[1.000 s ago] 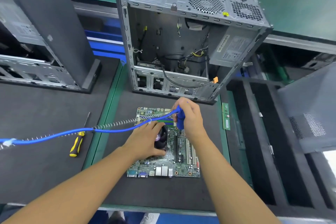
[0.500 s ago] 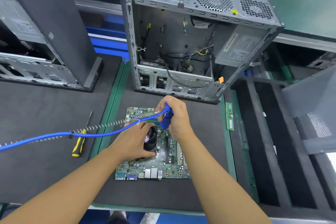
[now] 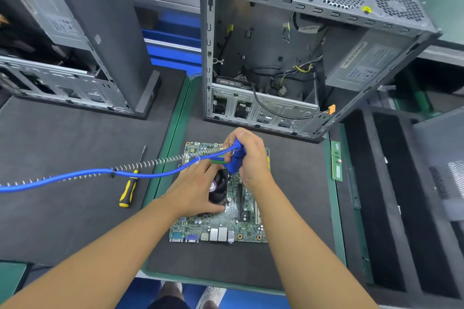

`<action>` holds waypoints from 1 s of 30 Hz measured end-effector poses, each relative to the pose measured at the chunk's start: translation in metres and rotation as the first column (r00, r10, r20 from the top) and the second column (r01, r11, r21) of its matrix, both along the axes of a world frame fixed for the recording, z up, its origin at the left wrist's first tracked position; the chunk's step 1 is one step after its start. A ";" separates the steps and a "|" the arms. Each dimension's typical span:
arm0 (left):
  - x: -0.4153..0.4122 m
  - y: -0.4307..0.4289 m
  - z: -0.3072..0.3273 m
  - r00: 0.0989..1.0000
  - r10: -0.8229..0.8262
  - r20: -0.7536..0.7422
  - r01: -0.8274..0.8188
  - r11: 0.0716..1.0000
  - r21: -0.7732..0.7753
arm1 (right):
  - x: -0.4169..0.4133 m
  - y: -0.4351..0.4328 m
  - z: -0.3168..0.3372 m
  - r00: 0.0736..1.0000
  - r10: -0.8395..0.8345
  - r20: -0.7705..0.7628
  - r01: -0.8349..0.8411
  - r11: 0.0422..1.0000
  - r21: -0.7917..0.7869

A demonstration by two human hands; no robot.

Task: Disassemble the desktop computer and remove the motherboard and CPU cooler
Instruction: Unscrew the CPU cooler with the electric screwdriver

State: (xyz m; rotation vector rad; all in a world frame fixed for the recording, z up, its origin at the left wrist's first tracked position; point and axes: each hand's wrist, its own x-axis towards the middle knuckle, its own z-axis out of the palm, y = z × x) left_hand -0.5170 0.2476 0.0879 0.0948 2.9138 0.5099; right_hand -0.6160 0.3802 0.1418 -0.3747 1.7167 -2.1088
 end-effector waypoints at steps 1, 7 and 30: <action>0.000 0.000 0.000 1.000 -0.001 -0.001 0.001 1.000 0.008 | 0.000 0.001 0.001 1.000 -0.004 0.007 0.004 1.000 -0.007; -0.001 0.000 -0.001 1.000 -0.010 -0.020 0.010 1.000 -0.001 | 0.000 0.000 0.006 1.000 0.025 -0.007 -0.025 0.999 0.033; -0.004 0.001 -0.001 0.999 -0.034 0.013 0.035 0.998 -0.061 | 0.030 0.000 0.006 0.994 -0.102 -0.028 0.105 0.981 0.165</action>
